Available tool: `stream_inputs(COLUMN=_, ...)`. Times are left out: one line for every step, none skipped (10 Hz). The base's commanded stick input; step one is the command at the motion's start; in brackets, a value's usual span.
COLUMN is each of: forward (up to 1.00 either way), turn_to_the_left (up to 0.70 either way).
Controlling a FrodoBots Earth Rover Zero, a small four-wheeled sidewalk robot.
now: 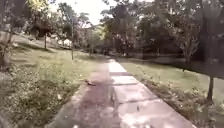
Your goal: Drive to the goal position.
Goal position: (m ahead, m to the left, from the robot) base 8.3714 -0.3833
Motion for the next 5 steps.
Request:
stream_inputs(forward=1.0, turn_to_the_left=0.0)
stream_inputs(forward=1.0, turn_to_the_left=0.0)
stream_inputs(forward=1.0, turn_to_the_left=0.0)
stream_inputs(forward=1.0, turn_to_the_left=0.0)
stream_inputs(forward=1.0, turn_to_the_left=0.0)
